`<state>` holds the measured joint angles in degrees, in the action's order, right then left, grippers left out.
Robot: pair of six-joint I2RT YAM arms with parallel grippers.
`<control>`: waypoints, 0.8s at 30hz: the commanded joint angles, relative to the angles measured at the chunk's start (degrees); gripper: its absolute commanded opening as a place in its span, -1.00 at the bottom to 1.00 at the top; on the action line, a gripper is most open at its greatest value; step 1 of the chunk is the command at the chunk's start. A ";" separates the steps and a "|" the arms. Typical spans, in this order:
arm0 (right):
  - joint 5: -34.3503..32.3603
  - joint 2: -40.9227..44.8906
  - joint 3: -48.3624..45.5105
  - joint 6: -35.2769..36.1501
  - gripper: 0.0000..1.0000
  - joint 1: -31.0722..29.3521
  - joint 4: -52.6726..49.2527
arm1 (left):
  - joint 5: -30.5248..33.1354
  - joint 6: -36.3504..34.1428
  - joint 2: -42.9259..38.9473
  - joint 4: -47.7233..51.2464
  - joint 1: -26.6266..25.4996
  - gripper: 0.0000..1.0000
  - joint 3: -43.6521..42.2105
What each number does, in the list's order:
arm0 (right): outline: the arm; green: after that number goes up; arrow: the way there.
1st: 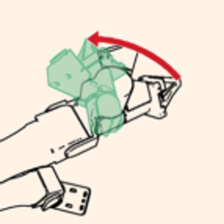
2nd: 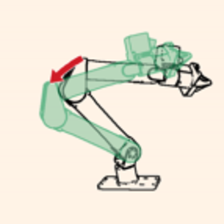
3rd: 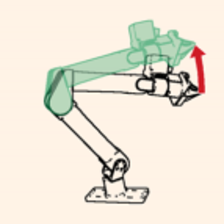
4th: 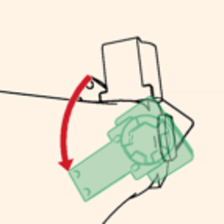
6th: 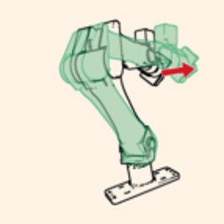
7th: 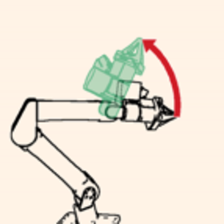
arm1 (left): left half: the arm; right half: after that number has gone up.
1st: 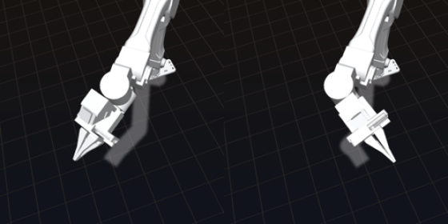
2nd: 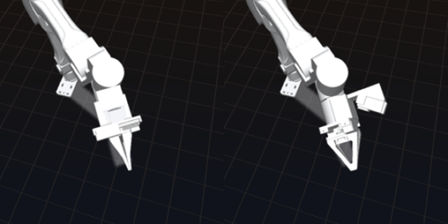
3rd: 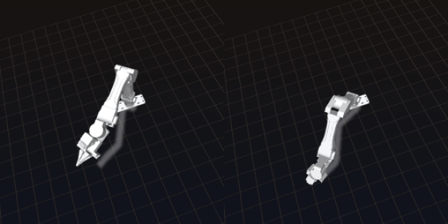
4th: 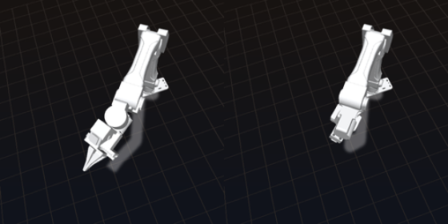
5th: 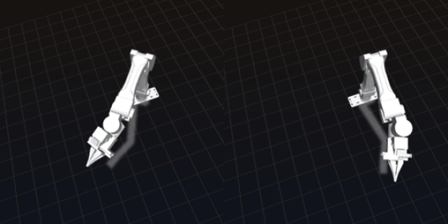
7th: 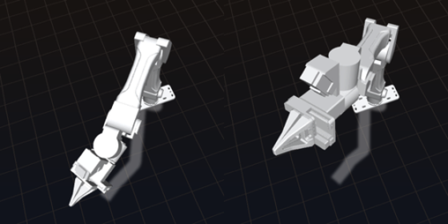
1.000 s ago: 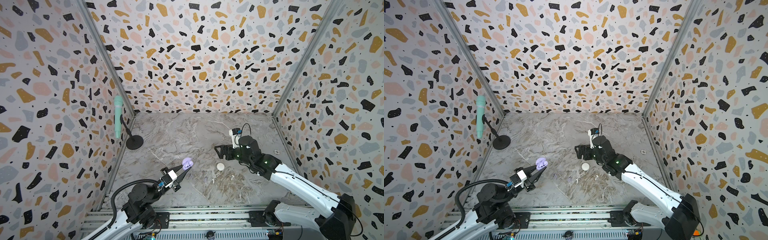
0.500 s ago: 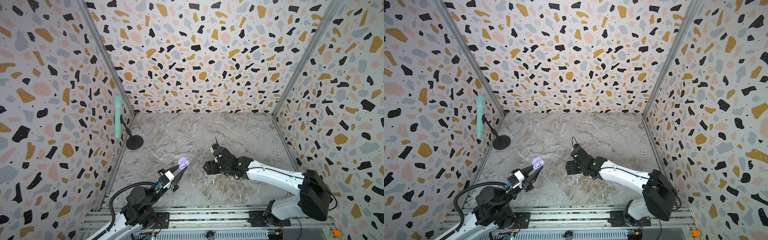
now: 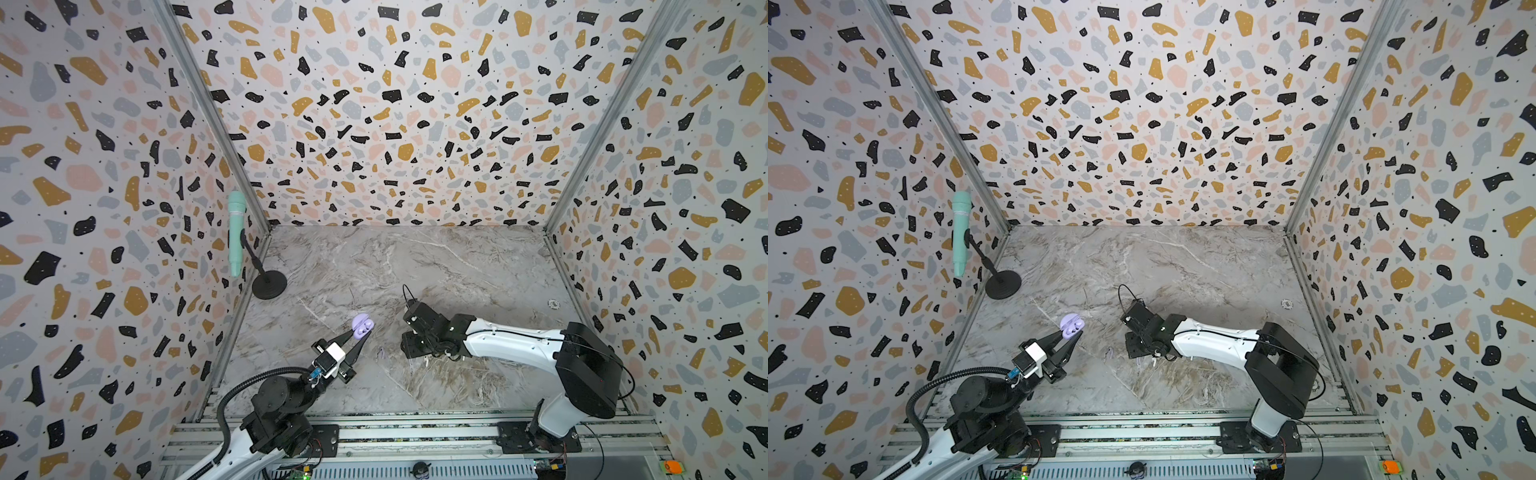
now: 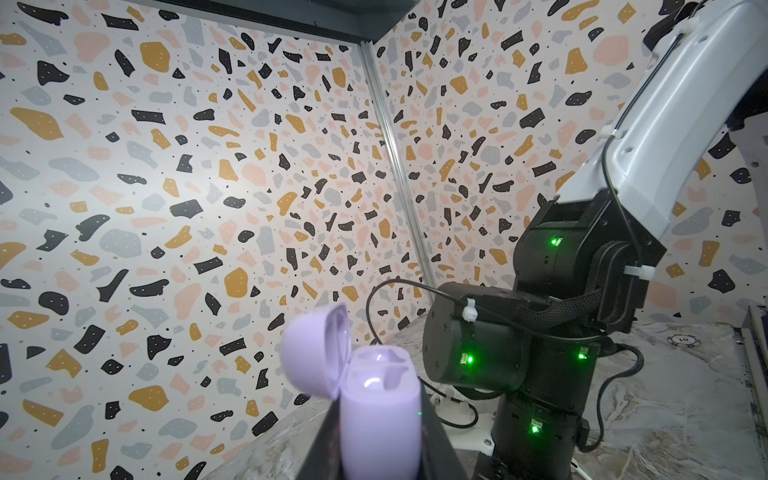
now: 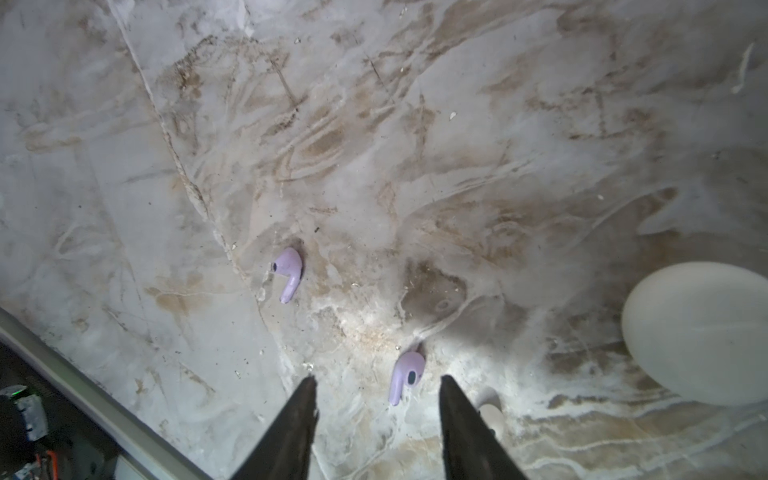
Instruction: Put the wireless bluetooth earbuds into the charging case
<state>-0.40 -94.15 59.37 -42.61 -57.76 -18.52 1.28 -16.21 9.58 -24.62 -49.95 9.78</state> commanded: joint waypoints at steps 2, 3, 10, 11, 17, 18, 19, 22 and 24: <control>1.40 -1.06 1.32 -0.23 -0.08 -0.22 -2.14 | -1.18 -1.50 -0.45 -2.23 -0.19 -1.00 -0.27; 1.62 -1.41 1.27 -0.16 -0.09 -0.25 -2.06 | -1.32 -1.67 -0.47 -2.12 -0.16 -1.00 -0.29; 2.33 -2.93 1.10 0.51 -0.22 -1.15 -1.69 | -1.91 -1.85 -0.18 -2.01 -0.30 -1.00 -0.33; 2.21 -3.19 1.09 0.58 -0.24 -1.18 -1.77 | -1.97 -2.02 -0.20 -1.97 -0.25 -1.00 -0.29; 1.40 -4.12 1.27 0.77 -0.31 -1.13 -2.70 | -2.07 -2.22 -0.38 -1.48 -0.24 -1.00 -0.20; 1.13 -4.25 1.23 0.77 -0.32 -1.17 -2.74 | -2.07 -2.23 -0.35 -1.49 -0.29 -1.00 -0.20; 0.95 -4.28 1.27 0.73 -0.33 -1.21 -2.83 | -2.15 -2.26 -0.36 -1.51 -0.28 -1.00 -0.20; 0.67 -4.51 1.26 0.66 -0.43 -1.15 -2.84 | -2.25 -2.31 -0.35 -1.49 -0.26 -1.00 -0.20; 0.68 -4.65 1.18 0.69 -0.45 -1.18 -2.79 | -2.25 -2.30 -0.29 -1.48 -0.31 -1.00 -0.29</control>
<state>1.56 -98.85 59.37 -42.13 -58.70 -19.53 -0.49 -17.54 9.61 -23.94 -49.95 9.78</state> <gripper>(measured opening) 0.279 0.238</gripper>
